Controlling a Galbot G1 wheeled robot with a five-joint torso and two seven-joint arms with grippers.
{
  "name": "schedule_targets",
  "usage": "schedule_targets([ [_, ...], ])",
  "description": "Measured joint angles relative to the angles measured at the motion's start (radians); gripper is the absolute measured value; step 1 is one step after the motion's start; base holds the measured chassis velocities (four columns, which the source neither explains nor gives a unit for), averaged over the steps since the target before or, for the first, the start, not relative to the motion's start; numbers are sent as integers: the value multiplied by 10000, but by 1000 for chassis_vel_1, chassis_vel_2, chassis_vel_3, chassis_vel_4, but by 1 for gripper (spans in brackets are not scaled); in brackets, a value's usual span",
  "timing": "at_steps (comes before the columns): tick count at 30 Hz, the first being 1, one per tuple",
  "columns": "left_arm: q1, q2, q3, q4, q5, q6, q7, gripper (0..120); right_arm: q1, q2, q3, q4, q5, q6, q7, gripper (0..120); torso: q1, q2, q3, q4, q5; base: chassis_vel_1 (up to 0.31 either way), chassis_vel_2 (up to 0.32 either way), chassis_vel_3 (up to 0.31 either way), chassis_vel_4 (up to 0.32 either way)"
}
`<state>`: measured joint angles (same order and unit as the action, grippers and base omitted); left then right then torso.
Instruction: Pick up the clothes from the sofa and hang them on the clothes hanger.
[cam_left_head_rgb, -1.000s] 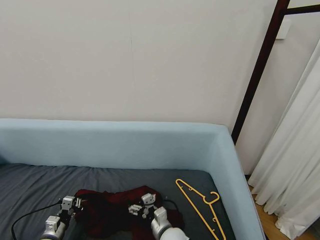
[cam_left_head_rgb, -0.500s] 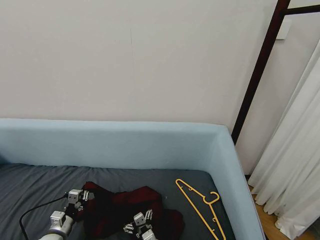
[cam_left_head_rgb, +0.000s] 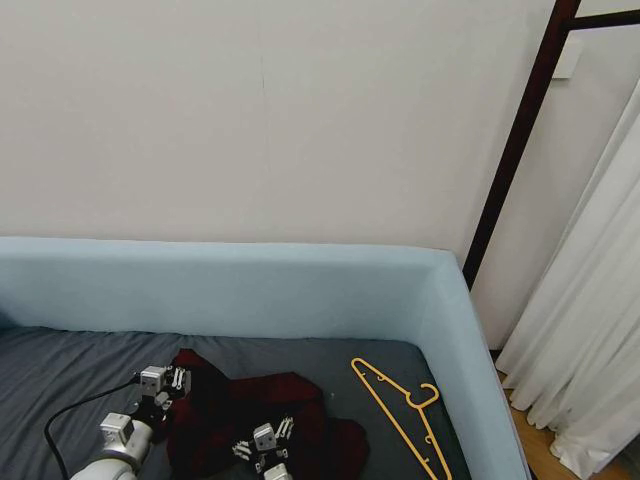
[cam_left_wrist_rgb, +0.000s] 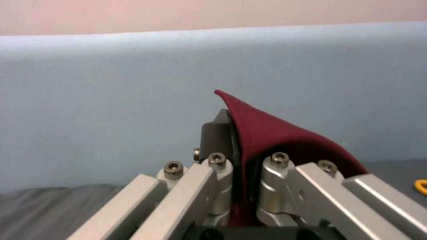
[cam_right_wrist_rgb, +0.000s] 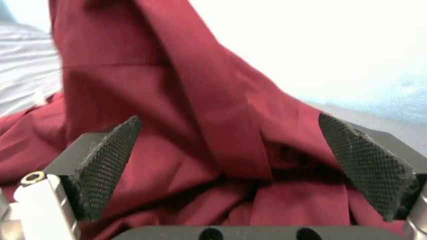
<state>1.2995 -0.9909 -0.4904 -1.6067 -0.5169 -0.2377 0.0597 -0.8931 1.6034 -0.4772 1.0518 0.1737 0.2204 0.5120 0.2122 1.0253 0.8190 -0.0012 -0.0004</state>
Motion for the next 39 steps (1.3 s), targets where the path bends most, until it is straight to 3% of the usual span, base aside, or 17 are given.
schedule_targets([
  [11,5,-231,163,-290,-105,-26,61,0,68,46,721,-960,243,618,537,100,0,0,1,-3,4,0,0,0,0],
  [21,43,-151,132,-591,-608,-1,61,0,-115,77,651,-331,415,983,95,100,0,0,1,2,4,0,0,0,0],
  [26,22,-283,209,-686,-882,14,118,0,-252,53,561,-93,268,1787,-638,100,0,0,0,13,-3,0,0,0,0],
  [39,546,-661,202,-1756,-1099,104,327,0,-372,23,783,271,266,2308,-773,100,0,0,0,-9,-3,0,0,0,0],
])
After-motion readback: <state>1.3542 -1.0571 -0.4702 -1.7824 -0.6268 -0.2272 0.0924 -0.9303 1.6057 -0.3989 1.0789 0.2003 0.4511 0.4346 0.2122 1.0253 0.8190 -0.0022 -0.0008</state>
